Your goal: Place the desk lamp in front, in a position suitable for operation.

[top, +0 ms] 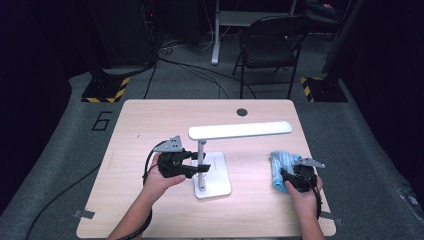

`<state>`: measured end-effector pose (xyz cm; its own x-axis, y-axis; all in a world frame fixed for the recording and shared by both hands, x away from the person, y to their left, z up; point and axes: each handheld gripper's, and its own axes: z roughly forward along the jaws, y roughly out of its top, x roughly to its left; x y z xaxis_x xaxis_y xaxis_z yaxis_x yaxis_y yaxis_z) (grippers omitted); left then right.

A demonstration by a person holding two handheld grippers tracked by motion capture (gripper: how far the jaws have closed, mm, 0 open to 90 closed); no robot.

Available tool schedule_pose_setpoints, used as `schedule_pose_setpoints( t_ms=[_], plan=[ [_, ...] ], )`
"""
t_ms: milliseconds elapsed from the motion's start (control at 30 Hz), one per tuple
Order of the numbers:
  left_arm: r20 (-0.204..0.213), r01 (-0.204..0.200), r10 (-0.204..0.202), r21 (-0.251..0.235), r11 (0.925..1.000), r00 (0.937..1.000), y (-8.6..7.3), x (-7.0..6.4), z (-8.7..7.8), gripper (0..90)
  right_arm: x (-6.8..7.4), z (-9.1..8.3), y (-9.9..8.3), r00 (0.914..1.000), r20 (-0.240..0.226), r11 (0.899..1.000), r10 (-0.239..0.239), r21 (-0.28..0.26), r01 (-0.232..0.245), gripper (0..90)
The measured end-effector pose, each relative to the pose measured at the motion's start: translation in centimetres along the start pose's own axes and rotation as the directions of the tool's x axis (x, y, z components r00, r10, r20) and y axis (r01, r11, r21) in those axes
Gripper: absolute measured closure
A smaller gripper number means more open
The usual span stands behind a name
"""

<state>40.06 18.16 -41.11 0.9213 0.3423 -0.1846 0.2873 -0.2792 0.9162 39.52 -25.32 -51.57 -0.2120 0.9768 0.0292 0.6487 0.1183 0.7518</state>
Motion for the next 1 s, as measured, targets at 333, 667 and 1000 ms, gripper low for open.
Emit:
schedule_pose_setpoints(
  t_ms=[333,667,1000],
  plan=[
    [-0.002,0.009,-0.009,0.003,1.0,1.0,0.1,0.0,0.0,46.5,1.6,0.1,0.1,0.9933,0.088,0.997,-0.075,0.006,0.075,51.7],
    [-0.008,0.01,-0.01,0.006,0.9999,0.9999,0.1,-0.1,0.0,46.3,1.3,0.3,0.2,0.9935,0.093,0.998,-0.065,0.03,0.063,46.0],
    [-0.017,0.009,-0.009,0.003,1.0,0.9998,0.2,-0.2,0.0,46.3,1.0,0.2,0.3,0.998,0.037,0.998,-0.052,0.039,0.05,60.1]
  ],
)
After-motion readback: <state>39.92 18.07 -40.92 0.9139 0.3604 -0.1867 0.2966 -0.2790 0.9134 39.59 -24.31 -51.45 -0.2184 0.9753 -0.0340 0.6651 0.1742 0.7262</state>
